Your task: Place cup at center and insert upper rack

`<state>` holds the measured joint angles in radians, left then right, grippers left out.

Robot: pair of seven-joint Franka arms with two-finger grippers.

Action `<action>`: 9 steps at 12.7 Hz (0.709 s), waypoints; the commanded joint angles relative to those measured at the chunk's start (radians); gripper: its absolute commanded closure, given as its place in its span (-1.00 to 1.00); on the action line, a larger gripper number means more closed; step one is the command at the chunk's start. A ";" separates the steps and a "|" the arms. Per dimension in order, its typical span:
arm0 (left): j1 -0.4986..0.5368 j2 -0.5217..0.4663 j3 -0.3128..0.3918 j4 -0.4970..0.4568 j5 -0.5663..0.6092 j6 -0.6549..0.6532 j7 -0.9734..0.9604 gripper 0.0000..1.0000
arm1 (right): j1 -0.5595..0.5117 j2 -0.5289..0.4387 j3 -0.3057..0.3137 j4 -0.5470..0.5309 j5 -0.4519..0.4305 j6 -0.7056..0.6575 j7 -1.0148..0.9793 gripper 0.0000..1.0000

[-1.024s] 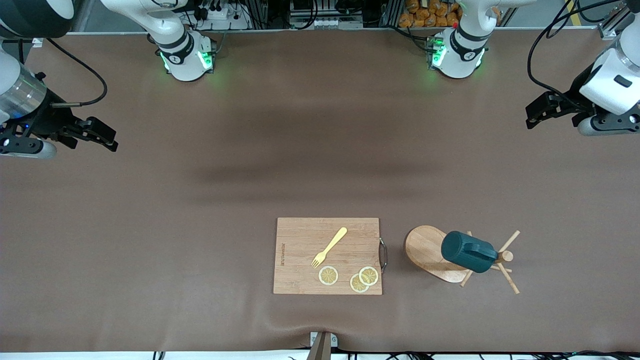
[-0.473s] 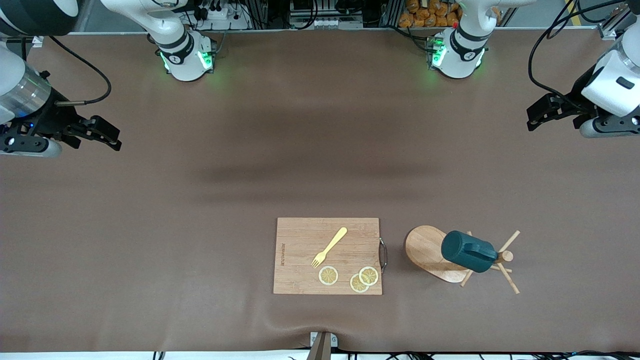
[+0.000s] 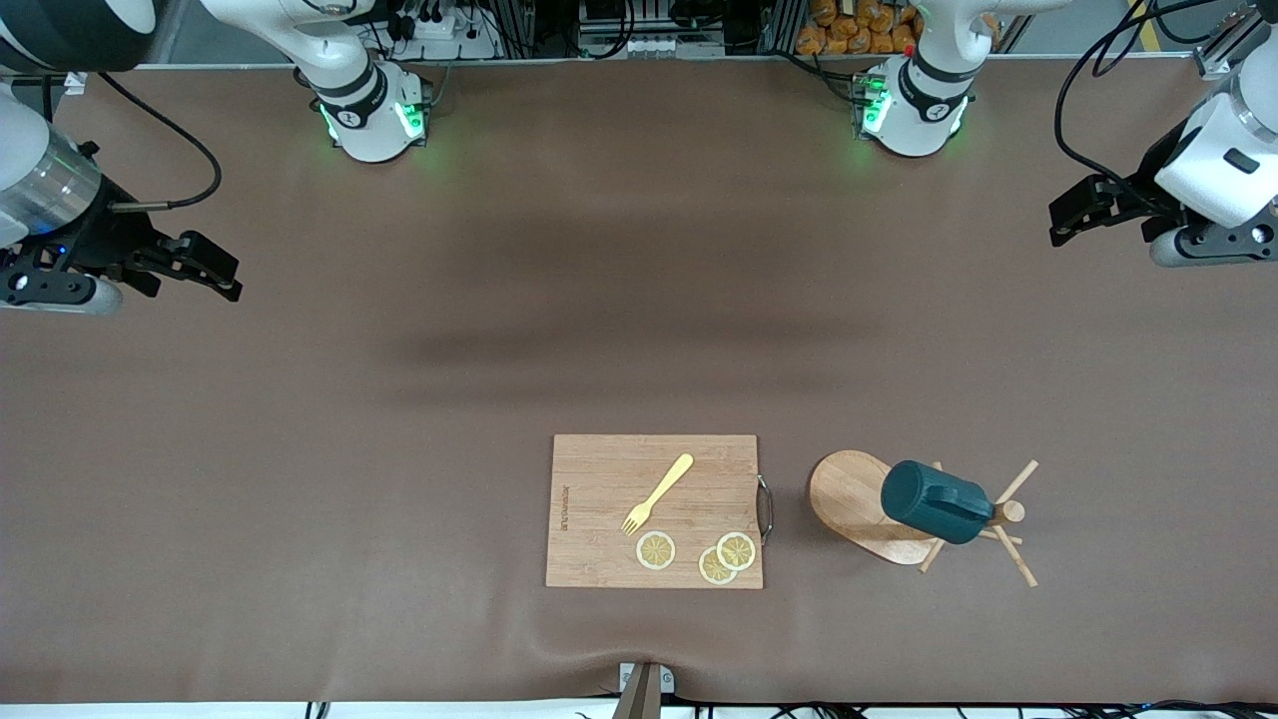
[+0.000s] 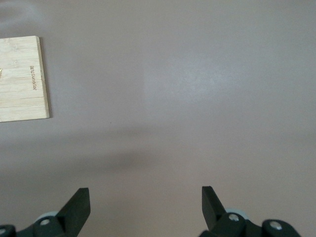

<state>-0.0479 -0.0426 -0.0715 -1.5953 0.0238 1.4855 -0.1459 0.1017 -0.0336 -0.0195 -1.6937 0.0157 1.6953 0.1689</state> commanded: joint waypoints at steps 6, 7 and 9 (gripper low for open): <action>-0.001 0.015 -0.002 0.048 0.022 -0.024 0.000 -1.00 | -0.004 -0.009 -0.002 -0.001 -0.013 0.003 0.006 -1.00; -0.001 0.015 -0.002 0.046 0.021 -0.024 0.000 -1.00 | -0.004 -0.009 -0.002 -0.003 -0.013 0.003 0.006 -1.00; -0.001 0.015 -0.002 0.046 0.021 -0.025 0.000 -1.00 | -0.005 -0.008 -0.003 -0.004 -0.013 0.003 0.006 -1.00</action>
<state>-0.0478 -0.0392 -0.0712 -1.5775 0.0238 1.4847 -0.1459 0.1004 -0.0336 -0.0242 -1.6941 0.0157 1.6966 0.1689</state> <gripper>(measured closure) 0.000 0.000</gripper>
